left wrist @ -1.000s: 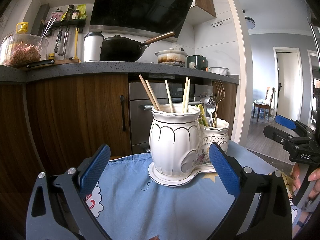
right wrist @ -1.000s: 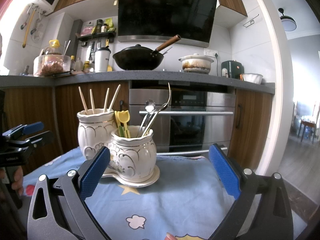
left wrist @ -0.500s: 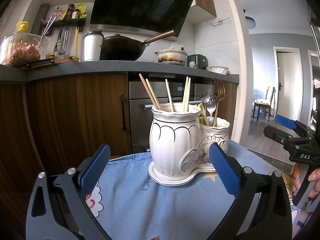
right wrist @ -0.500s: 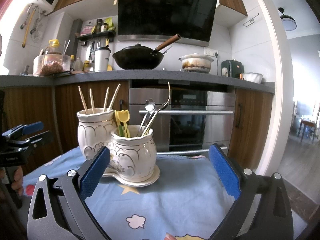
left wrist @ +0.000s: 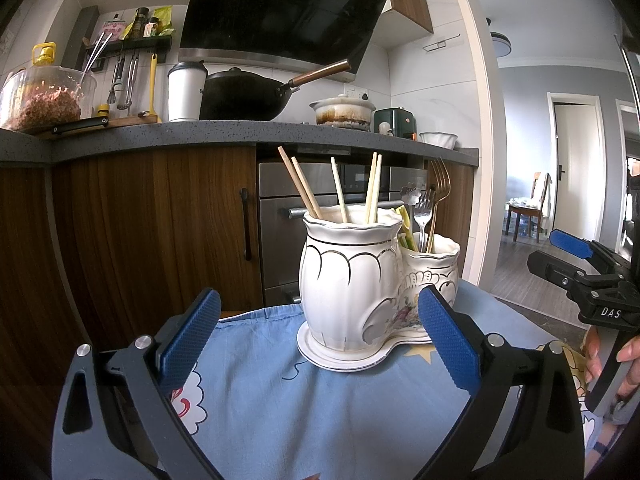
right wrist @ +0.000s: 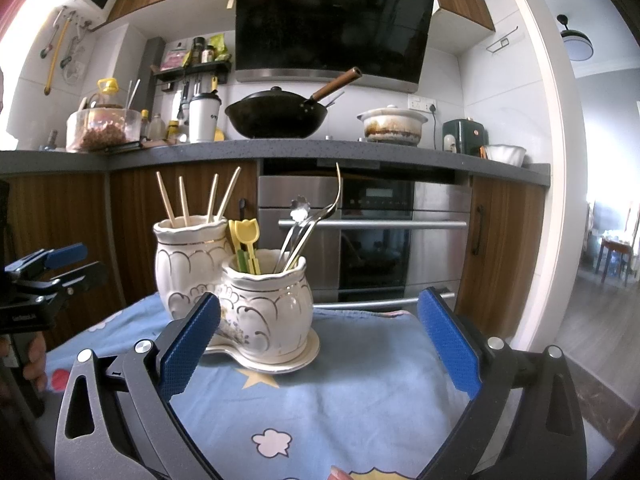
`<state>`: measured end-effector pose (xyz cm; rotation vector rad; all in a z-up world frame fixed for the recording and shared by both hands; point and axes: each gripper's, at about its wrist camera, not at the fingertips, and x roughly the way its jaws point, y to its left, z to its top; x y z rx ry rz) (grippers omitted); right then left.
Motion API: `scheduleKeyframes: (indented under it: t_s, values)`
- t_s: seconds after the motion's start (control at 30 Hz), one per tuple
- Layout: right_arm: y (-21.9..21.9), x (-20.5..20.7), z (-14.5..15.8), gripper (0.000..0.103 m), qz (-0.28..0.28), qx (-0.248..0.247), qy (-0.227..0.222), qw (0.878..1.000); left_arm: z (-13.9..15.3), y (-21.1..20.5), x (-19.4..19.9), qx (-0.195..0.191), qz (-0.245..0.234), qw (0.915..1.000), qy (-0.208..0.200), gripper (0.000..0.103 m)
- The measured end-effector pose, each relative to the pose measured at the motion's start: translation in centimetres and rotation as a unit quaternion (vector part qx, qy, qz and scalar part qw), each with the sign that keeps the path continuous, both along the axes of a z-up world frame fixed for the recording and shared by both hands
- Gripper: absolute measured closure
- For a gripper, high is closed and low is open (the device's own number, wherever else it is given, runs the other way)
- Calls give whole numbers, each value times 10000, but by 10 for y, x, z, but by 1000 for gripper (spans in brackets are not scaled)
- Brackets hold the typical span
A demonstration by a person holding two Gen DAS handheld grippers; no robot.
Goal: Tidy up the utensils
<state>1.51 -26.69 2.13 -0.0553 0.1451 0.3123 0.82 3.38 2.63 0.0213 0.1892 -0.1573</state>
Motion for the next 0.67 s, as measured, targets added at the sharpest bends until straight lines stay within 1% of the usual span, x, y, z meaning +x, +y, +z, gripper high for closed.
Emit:
scheduleKeyframes:
  t_s: [0.4, 0.67]
  values:
    - [0, 0, 1, 5, 2, 0, -4, 10000, -2, 1, 0, 10, 26, 10000, 12, 5]
    - [0, 0, 1, 5, 2, -2, 19, 10000, -7, 2, 2, 13, 72, 9999, 121, 5]
